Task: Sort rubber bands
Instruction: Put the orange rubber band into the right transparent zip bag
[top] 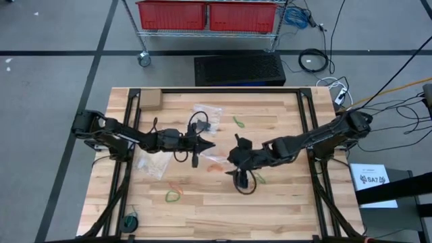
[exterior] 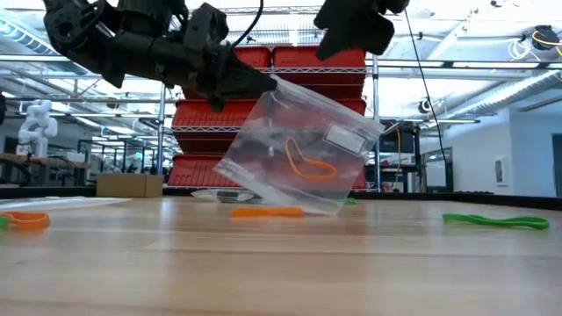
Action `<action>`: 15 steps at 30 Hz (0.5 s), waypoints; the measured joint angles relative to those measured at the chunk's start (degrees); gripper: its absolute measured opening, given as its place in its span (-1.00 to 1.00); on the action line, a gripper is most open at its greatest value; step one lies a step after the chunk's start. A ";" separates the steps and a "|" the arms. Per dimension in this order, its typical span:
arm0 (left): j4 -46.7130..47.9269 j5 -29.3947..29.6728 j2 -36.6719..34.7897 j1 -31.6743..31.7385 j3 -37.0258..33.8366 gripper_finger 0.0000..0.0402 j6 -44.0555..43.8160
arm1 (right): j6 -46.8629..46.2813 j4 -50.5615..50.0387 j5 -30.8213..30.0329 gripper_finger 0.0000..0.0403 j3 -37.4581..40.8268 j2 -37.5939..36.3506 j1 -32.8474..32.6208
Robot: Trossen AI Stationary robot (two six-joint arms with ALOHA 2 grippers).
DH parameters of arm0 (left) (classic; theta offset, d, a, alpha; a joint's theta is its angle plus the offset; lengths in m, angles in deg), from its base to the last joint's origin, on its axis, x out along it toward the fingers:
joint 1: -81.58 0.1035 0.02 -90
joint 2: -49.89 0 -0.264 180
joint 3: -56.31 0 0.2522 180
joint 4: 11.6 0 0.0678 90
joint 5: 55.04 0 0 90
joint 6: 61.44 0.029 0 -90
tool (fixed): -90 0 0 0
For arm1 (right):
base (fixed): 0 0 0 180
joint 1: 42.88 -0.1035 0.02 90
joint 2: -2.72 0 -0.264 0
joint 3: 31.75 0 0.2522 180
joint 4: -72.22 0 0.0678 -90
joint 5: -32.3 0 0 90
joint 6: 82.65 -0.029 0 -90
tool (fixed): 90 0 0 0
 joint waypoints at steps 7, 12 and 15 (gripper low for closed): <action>1.23 0.01 0.00 3.43 0.00 -1.00 1.05 | 1.56 2.78 -0.86 0.23 0.00 8.25 -0.29; 2.00 -0.04 -0.44 3.37 0.00 -1.00 1.40 | 2.05 5.78 -0.24 0.23 0.02 17.71 2.25; 4.61 -0.03 -1.97 3.39 -0.02 -1.00 1.51 | 2.15 9.52 2.86 0.23 0.02 22.54 4.17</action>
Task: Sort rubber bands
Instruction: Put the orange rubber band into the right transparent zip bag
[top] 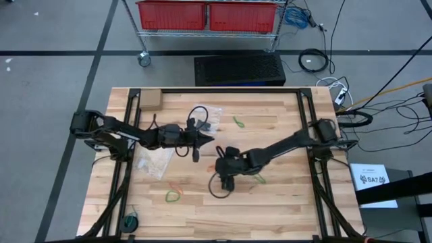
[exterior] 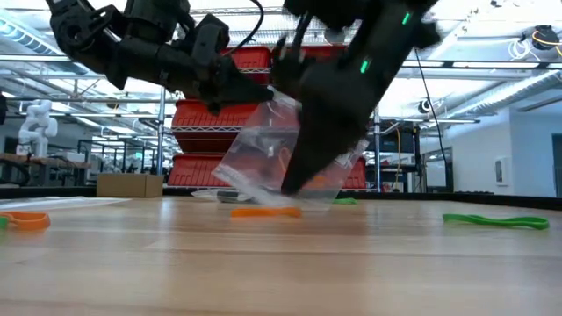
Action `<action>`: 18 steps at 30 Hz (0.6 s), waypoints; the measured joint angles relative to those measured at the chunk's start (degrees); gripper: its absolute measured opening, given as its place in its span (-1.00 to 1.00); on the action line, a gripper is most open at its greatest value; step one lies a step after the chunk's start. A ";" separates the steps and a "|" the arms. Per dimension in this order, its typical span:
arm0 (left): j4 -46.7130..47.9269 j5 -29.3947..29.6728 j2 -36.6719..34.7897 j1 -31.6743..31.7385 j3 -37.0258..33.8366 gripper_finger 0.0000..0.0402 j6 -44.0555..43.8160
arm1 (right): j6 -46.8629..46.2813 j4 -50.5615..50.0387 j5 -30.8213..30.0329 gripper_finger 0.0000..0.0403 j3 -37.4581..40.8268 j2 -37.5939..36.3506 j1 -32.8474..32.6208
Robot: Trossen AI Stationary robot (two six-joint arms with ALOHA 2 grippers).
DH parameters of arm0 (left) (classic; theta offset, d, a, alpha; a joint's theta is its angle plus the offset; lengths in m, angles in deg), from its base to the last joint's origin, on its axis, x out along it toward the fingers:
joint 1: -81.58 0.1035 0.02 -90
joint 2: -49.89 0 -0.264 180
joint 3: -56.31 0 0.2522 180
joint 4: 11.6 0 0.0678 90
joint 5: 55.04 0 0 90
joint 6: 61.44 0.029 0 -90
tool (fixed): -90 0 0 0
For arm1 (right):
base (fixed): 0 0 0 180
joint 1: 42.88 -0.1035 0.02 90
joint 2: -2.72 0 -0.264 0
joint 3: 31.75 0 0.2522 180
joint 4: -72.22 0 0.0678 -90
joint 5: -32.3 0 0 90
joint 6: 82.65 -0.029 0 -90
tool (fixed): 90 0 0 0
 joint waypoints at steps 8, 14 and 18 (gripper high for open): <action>4.34 0.05 -4.36 -0.25 -0.01 -1.00 1.02 | -2.66 1.66 1.00 0.13 -0.31 5.79 2.87; 4.55 0.09 -4.72 -0.39 -0.03 -1.00 1.01 | -3.88 3.96 -0.10 -0.54 -0.24 6.65 3.18; 4.54 0.25 -4.72 -0.48 -0.03 -1.00 1.03 | -3.06 4.53 0.20 -0.94 -0.22 6.77 2.85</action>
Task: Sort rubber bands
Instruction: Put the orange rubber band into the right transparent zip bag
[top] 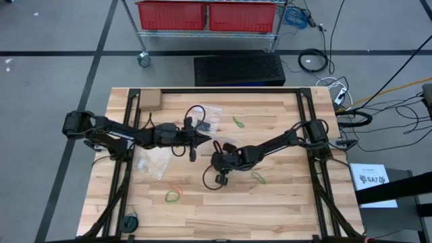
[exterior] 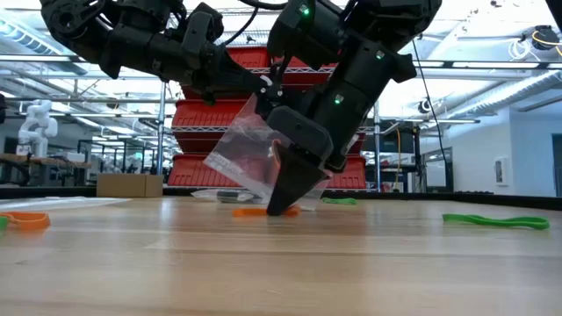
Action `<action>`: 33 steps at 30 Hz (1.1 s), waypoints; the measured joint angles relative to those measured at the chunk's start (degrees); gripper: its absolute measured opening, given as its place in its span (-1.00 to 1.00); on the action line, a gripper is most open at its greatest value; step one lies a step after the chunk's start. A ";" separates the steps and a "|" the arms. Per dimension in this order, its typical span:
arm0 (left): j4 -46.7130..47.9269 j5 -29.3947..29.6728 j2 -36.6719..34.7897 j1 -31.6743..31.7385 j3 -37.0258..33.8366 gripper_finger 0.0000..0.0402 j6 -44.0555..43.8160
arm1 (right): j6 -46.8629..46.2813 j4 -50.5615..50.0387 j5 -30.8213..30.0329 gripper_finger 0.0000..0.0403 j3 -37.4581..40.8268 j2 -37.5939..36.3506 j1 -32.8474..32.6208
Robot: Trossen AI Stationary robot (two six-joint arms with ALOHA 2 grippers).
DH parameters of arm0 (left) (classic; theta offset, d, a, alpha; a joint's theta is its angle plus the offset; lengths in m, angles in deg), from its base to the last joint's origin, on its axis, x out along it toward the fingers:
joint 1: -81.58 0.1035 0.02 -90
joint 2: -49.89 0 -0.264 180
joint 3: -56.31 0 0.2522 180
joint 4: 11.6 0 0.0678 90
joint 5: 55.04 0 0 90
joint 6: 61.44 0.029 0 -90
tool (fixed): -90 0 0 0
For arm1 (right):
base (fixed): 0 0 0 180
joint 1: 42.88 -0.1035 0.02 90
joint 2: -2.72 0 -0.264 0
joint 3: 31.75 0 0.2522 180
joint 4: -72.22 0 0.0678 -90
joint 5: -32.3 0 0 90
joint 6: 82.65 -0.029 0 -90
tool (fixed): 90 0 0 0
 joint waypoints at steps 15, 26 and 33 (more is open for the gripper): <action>-0.25 -0.02 0.24 -0.01 -0.07 -1.00 0.01 | 1.59 -11.94 -13.07 -1.00 0.40 -20.46 -6.37; -0.54 -0.24 0.55 -1.52 -0.07 -1.00 -0.09 | 3.30 -18.02 -33.78 -1.00 0.36 -29.30 -5.17; -0.83 -0.24 0.55 -1.57 -0.07 -1.00 -0.07 | 5.51 -13.49 -27.79 -1.00 0.31 -23.91 -3.19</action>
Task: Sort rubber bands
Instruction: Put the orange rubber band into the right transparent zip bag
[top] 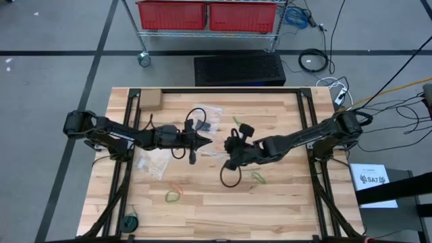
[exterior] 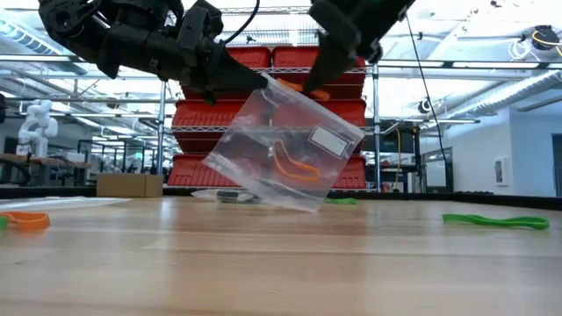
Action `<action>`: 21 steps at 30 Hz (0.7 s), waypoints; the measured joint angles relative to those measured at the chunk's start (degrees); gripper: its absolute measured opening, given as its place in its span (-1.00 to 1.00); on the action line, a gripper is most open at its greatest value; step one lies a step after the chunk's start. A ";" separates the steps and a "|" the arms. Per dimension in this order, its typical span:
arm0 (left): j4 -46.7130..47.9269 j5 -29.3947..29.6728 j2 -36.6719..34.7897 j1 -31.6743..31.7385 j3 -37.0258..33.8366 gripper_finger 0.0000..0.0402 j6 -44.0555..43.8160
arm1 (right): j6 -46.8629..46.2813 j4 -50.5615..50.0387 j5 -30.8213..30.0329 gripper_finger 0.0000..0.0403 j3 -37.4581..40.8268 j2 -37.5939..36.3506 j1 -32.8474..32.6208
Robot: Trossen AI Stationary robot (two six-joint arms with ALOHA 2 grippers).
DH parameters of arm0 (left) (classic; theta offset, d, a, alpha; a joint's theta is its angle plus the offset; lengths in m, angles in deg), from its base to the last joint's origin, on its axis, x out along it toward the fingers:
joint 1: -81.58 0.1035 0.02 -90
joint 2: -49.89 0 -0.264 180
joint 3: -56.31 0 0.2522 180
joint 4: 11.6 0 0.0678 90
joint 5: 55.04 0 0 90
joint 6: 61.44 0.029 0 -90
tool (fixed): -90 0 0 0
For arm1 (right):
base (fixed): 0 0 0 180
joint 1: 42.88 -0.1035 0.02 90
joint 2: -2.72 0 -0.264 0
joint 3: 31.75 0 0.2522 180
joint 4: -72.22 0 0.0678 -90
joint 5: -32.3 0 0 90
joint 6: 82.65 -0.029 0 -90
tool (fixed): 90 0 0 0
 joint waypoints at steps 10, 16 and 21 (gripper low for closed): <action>-0.10 0.00 0.00 0.00 0.00 -1.00 -0.02 | -1.50 -0.01 1.73 -1.00 -0.01 2.88 -0.06; -0.19 0.02 0.00 0.00 0.00 -1.00 -0.02 | -3.75 0.04 9.47 -0.93 -0.03 2.88 2.64; -0.20 0.00 0.00 -0.02 0.00 -1.00 -0.04 | -3.80 1.73 12.80 -0.58 -0.03 2.88 3.30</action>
